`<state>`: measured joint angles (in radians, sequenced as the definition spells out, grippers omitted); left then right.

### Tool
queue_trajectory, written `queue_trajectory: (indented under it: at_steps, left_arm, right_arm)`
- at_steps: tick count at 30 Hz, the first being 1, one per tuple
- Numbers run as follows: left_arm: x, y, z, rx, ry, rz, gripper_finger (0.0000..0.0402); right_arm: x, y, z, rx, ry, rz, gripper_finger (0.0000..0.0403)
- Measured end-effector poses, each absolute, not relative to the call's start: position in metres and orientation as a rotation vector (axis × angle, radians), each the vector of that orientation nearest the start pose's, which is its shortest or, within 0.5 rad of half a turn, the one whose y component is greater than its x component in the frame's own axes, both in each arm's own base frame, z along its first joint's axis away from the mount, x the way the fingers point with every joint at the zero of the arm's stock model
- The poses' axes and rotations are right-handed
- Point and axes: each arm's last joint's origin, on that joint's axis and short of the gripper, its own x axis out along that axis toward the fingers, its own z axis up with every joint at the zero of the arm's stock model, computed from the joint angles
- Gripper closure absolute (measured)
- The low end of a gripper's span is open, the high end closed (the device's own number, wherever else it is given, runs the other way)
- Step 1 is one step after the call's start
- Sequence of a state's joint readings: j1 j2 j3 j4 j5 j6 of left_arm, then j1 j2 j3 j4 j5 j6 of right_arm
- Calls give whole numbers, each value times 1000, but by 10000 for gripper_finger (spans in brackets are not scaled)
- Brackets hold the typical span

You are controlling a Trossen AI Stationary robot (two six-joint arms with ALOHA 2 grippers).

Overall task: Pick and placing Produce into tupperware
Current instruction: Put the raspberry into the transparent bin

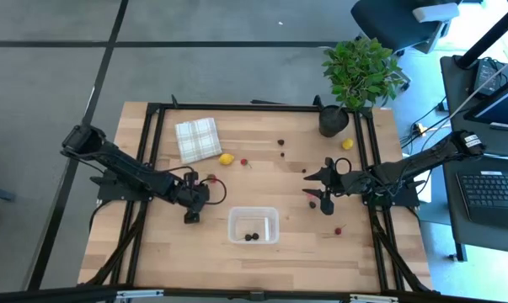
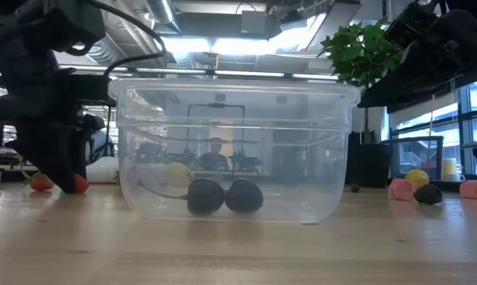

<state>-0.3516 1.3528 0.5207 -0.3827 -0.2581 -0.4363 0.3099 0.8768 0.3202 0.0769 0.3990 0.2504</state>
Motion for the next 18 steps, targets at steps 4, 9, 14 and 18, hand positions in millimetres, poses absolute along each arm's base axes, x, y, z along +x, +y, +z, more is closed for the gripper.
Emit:
queue_trajectory:
  at_steps: [4,9,14,18]
  left_arm:
    - [203,-68,147,-66,1108,88,310]
    - [216,-73,187,-23,999,-4,319]
    - [232,-79,230,54,834,-51,317]
    - [244,-85,246,129,704,-110,306]
  right_arm:
    - [170,43,184,80,435,-143,205]
    - [170,43,184,79,435,-142,205]
    - [170,43,184,81,435,-143,205]
    - [170,42,184,78,435,-143,205]
